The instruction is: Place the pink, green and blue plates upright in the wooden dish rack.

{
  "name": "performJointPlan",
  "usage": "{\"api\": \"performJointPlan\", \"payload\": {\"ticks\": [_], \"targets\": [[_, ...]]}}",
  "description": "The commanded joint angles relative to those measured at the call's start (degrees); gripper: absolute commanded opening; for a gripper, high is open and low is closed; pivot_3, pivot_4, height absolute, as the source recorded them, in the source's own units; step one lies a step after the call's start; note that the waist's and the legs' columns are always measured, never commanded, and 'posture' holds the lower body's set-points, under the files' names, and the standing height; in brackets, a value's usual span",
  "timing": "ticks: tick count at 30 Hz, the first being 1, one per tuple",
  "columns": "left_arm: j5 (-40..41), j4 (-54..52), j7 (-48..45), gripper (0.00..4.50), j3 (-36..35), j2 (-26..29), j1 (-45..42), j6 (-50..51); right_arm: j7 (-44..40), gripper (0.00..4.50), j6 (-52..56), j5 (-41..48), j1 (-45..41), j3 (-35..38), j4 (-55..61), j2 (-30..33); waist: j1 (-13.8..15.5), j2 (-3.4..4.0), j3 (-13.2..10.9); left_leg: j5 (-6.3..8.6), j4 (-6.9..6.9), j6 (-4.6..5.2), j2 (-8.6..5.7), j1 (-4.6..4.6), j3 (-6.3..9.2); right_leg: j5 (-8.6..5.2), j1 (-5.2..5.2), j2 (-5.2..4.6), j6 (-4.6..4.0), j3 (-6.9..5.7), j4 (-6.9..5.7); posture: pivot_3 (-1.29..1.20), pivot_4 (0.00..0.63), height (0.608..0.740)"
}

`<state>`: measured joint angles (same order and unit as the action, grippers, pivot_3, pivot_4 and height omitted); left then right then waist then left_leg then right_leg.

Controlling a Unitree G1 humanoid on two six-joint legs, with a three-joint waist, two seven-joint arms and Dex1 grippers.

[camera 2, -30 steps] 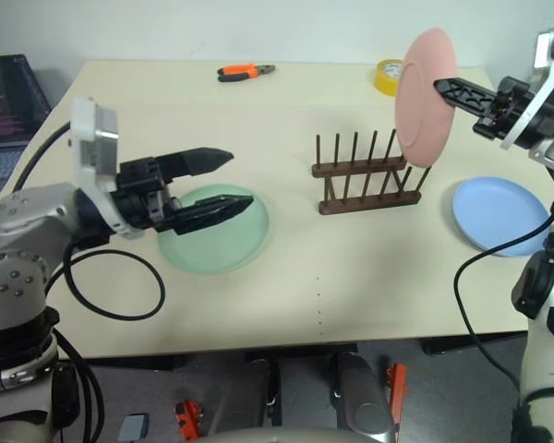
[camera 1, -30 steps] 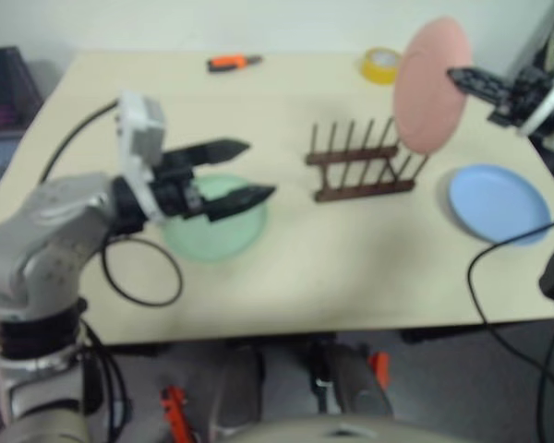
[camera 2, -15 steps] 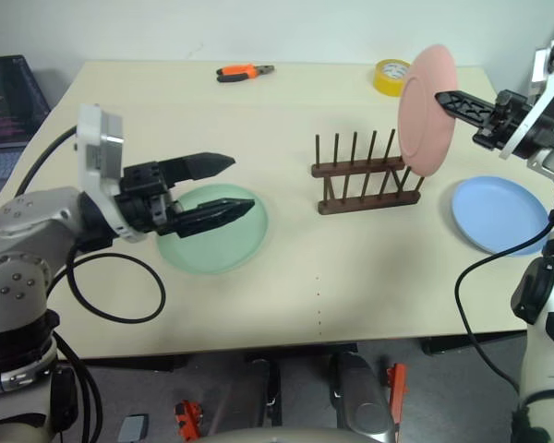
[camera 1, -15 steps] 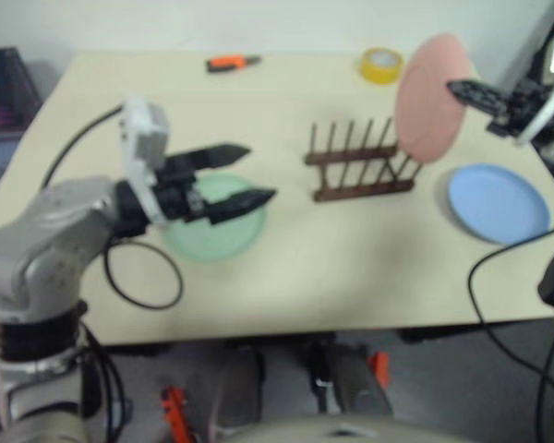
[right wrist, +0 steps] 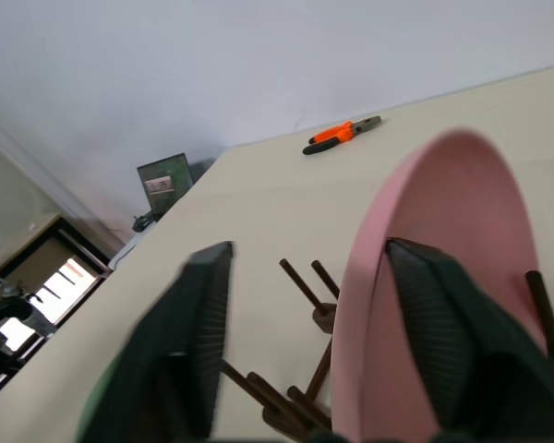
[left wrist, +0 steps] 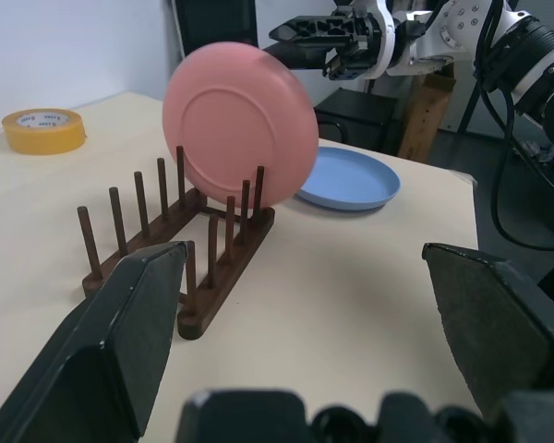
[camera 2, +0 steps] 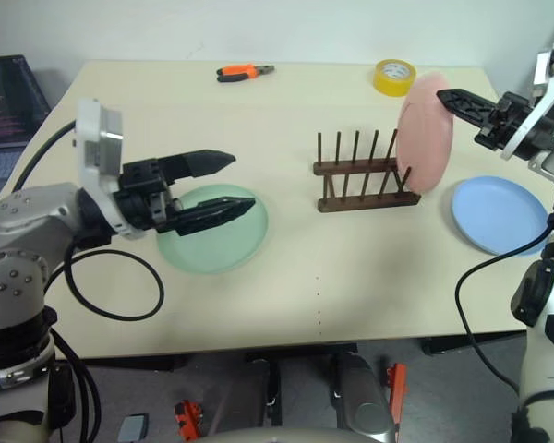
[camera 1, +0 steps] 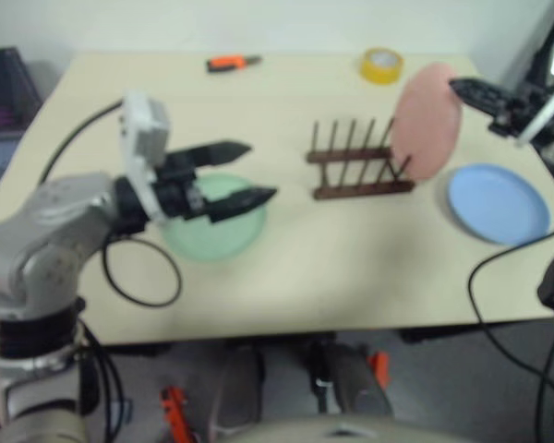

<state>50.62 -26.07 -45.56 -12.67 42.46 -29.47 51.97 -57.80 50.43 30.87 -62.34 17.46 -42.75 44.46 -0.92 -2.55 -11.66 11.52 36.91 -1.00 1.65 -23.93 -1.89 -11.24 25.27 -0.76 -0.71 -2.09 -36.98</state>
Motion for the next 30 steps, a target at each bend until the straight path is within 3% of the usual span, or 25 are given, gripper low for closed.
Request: {"api": "performJointPlan", "payload": {"ticks": [1, 8, 11, 16, 20, 22, 25, 30], "targets": [[0.6, -0.1, -0.2, 4.5, 0.1, 1.1, -1.3, -0.5, 0.3, 3.88, -2.7, 0.3, -0.8, 1.0, 3.2, 0.5, 0.0, 0.0, 0.0, 0.0, 0.0, 0.0, 0.0, 0.0, 0.0, 0.0, 0.0, 0.0, 0.0, 0.0, 0.0, 0.0, 0.15, 0.74], [-0.2, 0.5, -0.9, 4.5, 0.8, 2.1, -1.1, -0.9, 4.5, 3.88, -9.2, -2.0, -2.9, 1.0, 3.7, 0.9, 0.0, 0.0, 0.0, 0.0, 0.01, 0.0, -0.01, 0.0, 0.0, 0.0, 0.0, 0.0, 0.0, 0.01, 0.0, 0.0, 0.15, 0.74], [-0.7, 0.8, -1.3, 4.5, 0.4, 3.3, -0.9, -1.4, 1.6, 3.88, -8.6, -1.9, -2.4, -0.2, 7.1, 3.1, 0.0, 0.01, 0.0, 0.0, 0.0, 0.0, 0.0, 0.0, -0.02, 0.0, 0.01, 0.0, 0.0, 0.02, 0.0, 0.0, 0.15, 0.74], [-3.9, 6.8, -2.0, 4.5, -5.3, 9.4, 0.0, -2.8, -7.6, 3.88, -3.4, 2.3, 3.7, -1.7, 24.7, 10.0, 0.3, 0.07, 0.0, 0.01, -0.1, -0.01, 0.03, -0.04, 0.03, -0.07, 0.06, 0.01, -0.08, -0.05, 0.03, 0.0, 0.15, 0.74], [-10.7, 15.7, 4.6, 4.5, -6.8, 13.3, -0.5, -1.6, -8.2, 3.88, 2.0, 8.7, 9.4, -2.1, 41.9, 10.7, 0.1, 0.12, 0.0, 0.02, -0.12, -0.03, 0.12, 0.09, 0.04, -0.1, 0.04, -0.09, -0.13, -0.04, -0.01, 0.0, 0.15, 0.74], [-15.1, 21.2, 9.6, 4.5, -6.4, 15.0, -0.5, 0.7, -6.3, 3.88, 3.6, 10.3, 13.1, -5.4, 52.2, 9.1, -0.1, 0.13, 0.0, 0.03, -0.1, -0.04, 0.19, 0.16, 0.1, -0.1, 0.01, -0.14, -0.13, -0.06, -0.06, 0.0, 0.15, 0.74], [-21.6, 26.7, 14.0, 4.5, -0.4, 13.7, 0.1, 0.9, -0.7, 3.88, -0.6, 2.6, 17.9, -17.7, 62.8, 5.4, -0.4, 0.14, 0.0, 0.03, -0.08, -0.04, 0.34, 0.25, 0.2, -0.12, 0.0, -0.13, -0.16, -0.14, -0.09, 0.0, 0.15, 0.74], [-25.3, 31.6, 13.5, 4.5, 6.2, 6.6, -2.2, -1.2, 6.4, 3.88, -4.6, -6.3, 17.6, -28.2, 63.0, -2.5, 0.4, 0.13, 0.0, 0.02, 0.07, -0.06, 0.58, 0.03, 0.06, -0.15, 0.1, -0.25, -0.24, -0.1, -0.03, 0.0, 0.15, 0.74]]}}
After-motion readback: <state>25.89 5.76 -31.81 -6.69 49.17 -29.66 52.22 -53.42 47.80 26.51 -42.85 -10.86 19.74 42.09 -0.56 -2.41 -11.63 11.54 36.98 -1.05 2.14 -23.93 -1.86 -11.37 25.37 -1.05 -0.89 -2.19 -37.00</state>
